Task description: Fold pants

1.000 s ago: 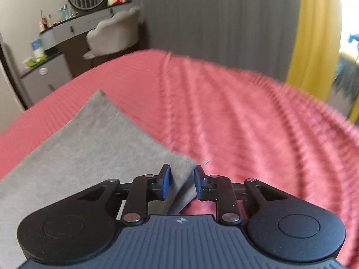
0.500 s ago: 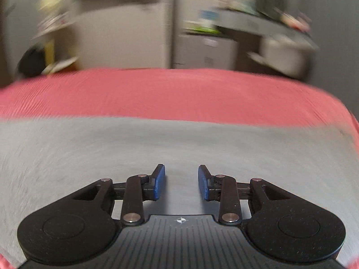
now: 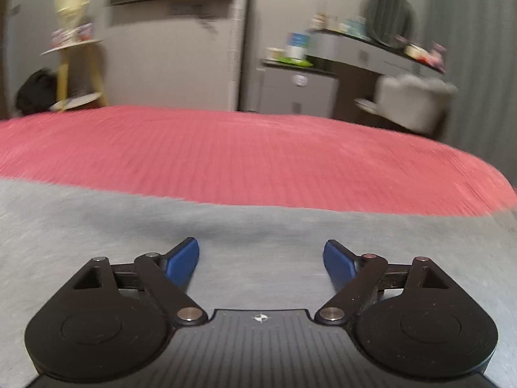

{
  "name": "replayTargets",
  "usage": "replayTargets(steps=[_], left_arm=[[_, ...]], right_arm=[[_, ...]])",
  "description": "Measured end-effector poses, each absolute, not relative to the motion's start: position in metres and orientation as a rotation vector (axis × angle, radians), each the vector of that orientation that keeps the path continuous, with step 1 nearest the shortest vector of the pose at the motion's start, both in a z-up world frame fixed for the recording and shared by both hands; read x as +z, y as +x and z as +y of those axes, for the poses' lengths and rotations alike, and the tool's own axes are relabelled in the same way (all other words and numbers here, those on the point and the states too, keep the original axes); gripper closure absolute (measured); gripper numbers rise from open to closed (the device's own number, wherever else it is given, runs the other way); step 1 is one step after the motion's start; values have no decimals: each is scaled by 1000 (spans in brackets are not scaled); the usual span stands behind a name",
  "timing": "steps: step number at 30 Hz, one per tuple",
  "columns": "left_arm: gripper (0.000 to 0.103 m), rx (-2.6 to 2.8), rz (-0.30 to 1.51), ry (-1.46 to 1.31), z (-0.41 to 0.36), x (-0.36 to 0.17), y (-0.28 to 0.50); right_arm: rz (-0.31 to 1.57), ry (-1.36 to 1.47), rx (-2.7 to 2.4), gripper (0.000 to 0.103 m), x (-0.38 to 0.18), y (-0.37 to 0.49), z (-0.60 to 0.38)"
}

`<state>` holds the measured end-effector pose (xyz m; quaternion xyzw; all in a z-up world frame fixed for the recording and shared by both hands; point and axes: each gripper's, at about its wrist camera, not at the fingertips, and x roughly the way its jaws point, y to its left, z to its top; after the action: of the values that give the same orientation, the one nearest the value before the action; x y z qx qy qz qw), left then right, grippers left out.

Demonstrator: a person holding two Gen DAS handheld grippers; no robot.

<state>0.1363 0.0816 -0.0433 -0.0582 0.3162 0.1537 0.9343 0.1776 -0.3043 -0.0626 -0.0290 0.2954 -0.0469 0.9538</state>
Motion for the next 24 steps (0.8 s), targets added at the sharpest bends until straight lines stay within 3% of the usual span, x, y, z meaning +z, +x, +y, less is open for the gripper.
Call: replayTargets(steps=[10,15,18,24], left_arm=[[10,295,654,-131,87,-40,137],[12,292,658,-146,85,-35,134],[13,202,640,-258,84,-25,115],[11,-122,715,-412,57,-20,92]], right_arm=[[660,158,-480,16,-65,172,-380],[704,250,-244,31,-44,138,-344],[764,372,-48,50,-40,117,-325],[858,736,96,61,-56,108,-352]])
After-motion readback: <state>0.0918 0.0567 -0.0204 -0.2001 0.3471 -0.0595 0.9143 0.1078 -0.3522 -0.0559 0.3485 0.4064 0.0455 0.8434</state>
